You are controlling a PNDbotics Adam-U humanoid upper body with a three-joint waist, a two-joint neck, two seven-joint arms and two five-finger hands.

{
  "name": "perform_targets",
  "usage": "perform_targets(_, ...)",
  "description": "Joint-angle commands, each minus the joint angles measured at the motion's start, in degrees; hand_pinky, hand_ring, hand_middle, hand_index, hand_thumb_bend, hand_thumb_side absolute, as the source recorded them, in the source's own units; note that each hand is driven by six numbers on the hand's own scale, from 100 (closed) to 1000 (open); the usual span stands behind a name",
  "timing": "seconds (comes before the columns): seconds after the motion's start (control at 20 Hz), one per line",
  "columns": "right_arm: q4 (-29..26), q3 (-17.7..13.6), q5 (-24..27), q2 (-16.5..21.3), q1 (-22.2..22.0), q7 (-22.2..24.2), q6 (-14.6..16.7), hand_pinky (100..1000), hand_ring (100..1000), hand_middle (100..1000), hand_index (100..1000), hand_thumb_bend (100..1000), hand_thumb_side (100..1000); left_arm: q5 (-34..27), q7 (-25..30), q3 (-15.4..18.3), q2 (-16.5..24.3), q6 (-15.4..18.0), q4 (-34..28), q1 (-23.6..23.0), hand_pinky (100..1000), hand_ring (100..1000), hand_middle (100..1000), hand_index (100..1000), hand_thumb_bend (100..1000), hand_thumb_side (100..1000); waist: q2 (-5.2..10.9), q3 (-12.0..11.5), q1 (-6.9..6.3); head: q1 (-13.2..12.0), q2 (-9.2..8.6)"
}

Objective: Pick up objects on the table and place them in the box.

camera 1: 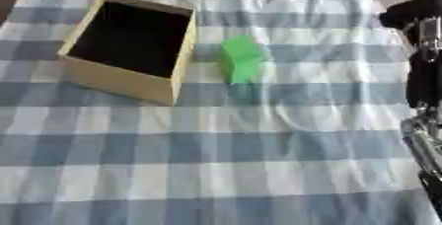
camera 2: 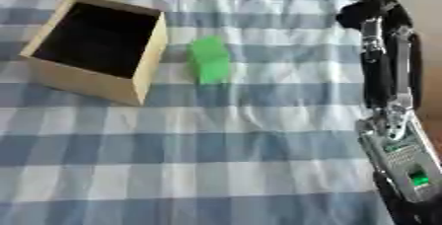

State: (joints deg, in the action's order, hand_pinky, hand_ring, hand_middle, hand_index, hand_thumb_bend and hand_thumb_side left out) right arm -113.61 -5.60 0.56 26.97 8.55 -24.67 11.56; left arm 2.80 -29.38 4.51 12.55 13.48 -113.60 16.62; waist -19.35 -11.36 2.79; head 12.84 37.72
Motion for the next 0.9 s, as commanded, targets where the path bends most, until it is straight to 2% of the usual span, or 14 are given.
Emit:
perform_targets(0.05,-1.0,-0.5,-0.9,2.1,0.7,0.8,-0.4,690,637,581,783,100,809,0.1,-0.1,0.4,0.4,0.1,-1.0,0.4,696,597,633,715,100,882,1.95,0.0,0.58,0.1,-0.33)
perform_targets(0.3,-1.0,-0.3,-3.8,7.4,3.3,3.9,-2.0,700,655,601,801,100,808,0.1,0.1,0.2,0.5,0.0,-1.0,0.3,696,597,634,715,100,882,1.95,-0.1,0.41,0.2,0.03)
perform_targets(0.55,-1.0,0.6,-8.5,15.2,7.0,8.5,-5.0,724,697,656,832,100,820,0.1,0.6,-0.1,0.8,-0.1,-1.0,0.2,697,599,635,716,100,883,1.81,-0.4,0.32,0.3,0.22)
perform_targets(0.75,-1.0,2.0,-12.7,21.2,10.9,14.1,-8.1,739,732,709,865,100,824,0.1,1.0,-0.4,1.0,0.0,-1.0,0.1,697,599,635,715,100,883,1.6,-0.7,0.26,0.6,0.16)
perform_targets(0.9,-1.0,2.8,-15.0,24.9,13.7,20.1,-10.2,750,748,736,882,100,826,0.0,1.2,-0.5,1.1,0.0,-1.0,0.1,697,599,635,715,100,883,1.39,-1.0,0.21,0.7,0.51)
